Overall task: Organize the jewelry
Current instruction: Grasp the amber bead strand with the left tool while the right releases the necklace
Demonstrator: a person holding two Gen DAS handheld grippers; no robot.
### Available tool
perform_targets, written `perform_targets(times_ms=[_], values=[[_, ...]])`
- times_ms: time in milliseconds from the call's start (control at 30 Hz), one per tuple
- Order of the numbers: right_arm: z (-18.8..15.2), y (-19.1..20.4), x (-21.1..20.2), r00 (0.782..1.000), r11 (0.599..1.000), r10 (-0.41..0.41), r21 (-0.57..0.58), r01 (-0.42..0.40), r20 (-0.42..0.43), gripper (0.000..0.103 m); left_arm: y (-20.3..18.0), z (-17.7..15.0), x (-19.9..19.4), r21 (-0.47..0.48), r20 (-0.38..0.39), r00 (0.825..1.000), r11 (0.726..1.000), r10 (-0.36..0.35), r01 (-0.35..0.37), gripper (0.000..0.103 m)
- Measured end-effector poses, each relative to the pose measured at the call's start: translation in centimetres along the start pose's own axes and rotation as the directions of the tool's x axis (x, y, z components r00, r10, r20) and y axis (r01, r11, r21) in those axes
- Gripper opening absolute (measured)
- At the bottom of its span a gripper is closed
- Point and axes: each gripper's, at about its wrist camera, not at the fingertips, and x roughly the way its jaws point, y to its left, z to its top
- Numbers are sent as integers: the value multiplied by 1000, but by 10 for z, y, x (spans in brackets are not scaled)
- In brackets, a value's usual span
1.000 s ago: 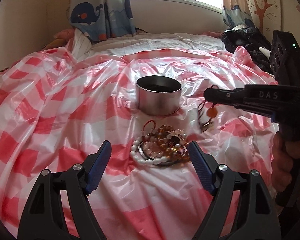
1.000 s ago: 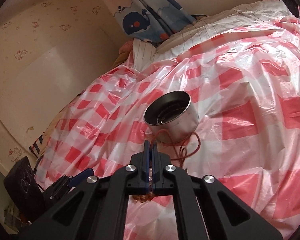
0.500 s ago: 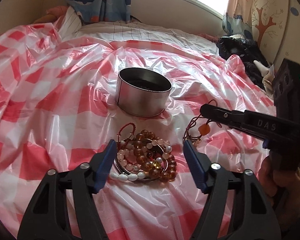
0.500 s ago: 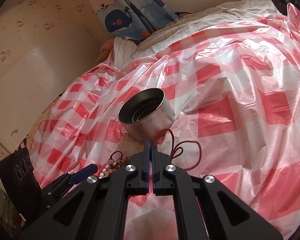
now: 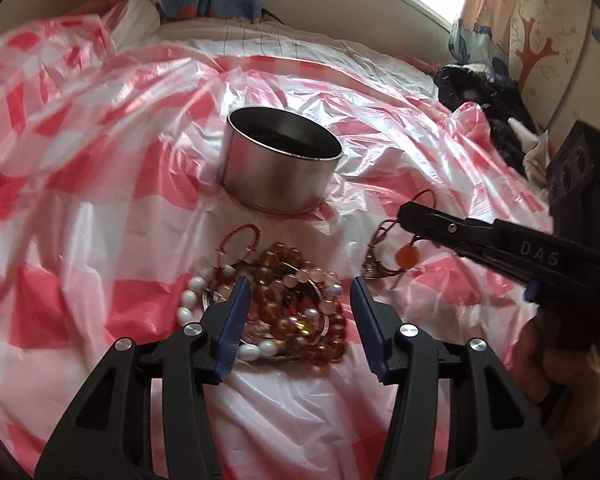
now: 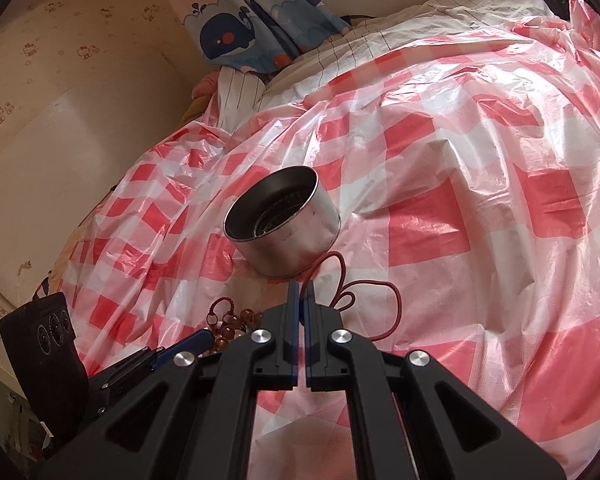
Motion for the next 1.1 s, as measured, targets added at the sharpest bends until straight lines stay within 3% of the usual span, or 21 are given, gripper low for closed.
perform_targets(times_ms=[200, 267, 333, 733, 867, 900, 967, 1000, 1100], values=[[-1, 0, 4, 1000, 1000, -7, 6, 7, -7, 3, 6, -4, 6, -65, -16, 998, 997, -54, 53, 18], [-1, -1, 4, 1000, 1000, -10, 12, 10, -8, 3, 7, -4, 4, -71, -11, 998, 996, -62, 61, 17], [-2, -2, 4, 1000, 1000, -11, 16, 11, -11, 3, 6, -3, 2, -65, -4, 998, 996, -59, 59, 10], [-3, -3, 7, 1000, 1000, -11, 21, 11, -24, 3, 3, -11, -32, 13, 43, 999, 1000, -2, 2, 10], [-5, -2, 8, 999, 1000, -5, 17, 5, -49, 3, 8, -13, -29, 43, 34, 997, 997, 64, -65, 10], [-5, -1, 8, 999, 1000, -17, 4, 17, -52, 6, 9, -14, -28, 48, 31, 997, 996, 75, -77, 10], [-7, 5, 6, 997, 998, -59, -41, 57, -54, 30, 11, -18, -26, 64, 34, 994, 993, 100, -102, 10], [-8, 8, 6, 995, 994, -92, -65, 89, -50, 50, 12, -20, -25, 69, 36, 993, 991, 109, -112, 10], [-13, 14, 13, 978, 972, -198, -140, 188, -66, 54, 13, -21, -24, 75, 44, 992, 989, 121, -124, 11]])
